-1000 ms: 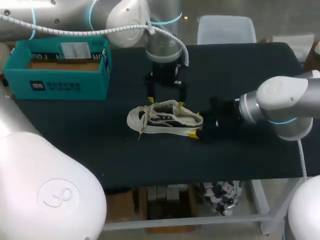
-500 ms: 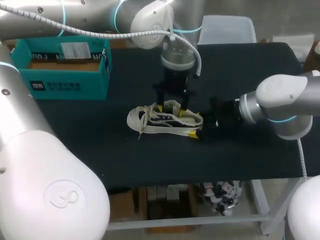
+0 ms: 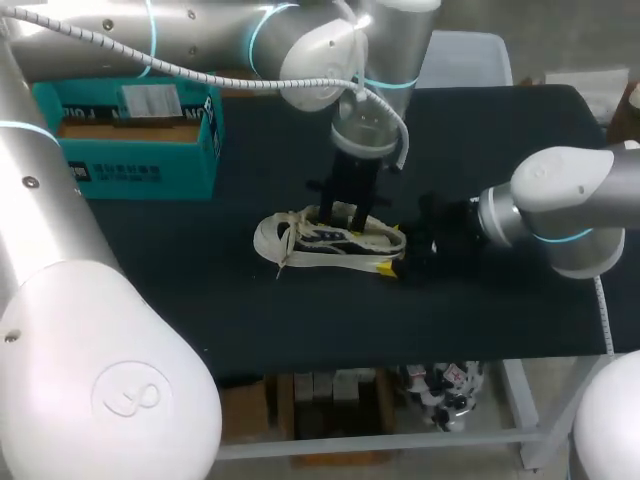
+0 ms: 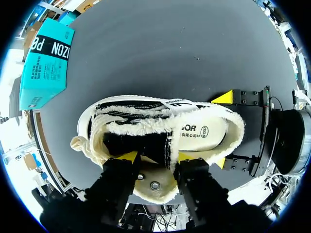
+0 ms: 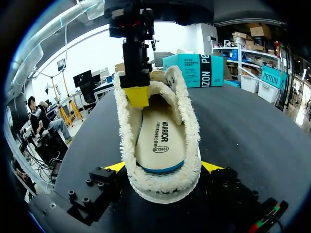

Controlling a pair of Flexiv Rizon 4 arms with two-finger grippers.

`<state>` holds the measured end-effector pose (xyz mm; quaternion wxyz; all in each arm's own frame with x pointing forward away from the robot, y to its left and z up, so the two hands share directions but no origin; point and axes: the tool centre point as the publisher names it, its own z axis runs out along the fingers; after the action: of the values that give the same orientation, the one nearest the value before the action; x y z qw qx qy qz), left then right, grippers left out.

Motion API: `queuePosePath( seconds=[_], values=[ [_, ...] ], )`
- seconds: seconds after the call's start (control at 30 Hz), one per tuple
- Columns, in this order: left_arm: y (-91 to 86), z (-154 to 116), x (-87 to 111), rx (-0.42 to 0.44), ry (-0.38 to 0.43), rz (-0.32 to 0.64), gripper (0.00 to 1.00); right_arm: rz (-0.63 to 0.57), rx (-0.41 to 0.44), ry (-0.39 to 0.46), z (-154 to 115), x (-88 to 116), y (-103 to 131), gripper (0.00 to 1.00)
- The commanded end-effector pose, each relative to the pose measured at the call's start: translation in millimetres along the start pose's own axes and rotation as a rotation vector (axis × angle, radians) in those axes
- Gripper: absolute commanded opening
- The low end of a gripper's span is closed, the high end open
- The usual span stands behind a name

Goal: Open the shoe tongue, take the insole out of the shoe, put the insole back into the shoe, and pack the shoe into the shoebox

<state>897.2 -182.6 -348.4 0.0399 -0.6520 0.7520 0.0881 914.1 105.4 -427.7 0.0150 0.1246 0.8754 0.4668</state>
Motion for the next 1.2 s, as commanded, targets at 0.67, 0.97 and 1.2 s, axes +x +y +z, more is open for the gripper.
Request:
queuePosePath(
  seconds=[0.67,0.97,1.2],
  values=[
    [24.9,-34.7,-53.1,0.150,0.249,0.035,0.00,0.000,-0.003,0.005,2.2,-2.6,-3.2,0.00],
    [19.1,-36.1,-80.9,0.174,0.405,0.080,0.00,0.000,-0.003,0.005,2.2,-2.6,-3.2,0.00],
    [8.3,-40.6,-68.3,0.169,0.405,0.167,0.00,0.000,-0.003,0.005,2.2,-2.6,-3.2,0.00]
  ],
)
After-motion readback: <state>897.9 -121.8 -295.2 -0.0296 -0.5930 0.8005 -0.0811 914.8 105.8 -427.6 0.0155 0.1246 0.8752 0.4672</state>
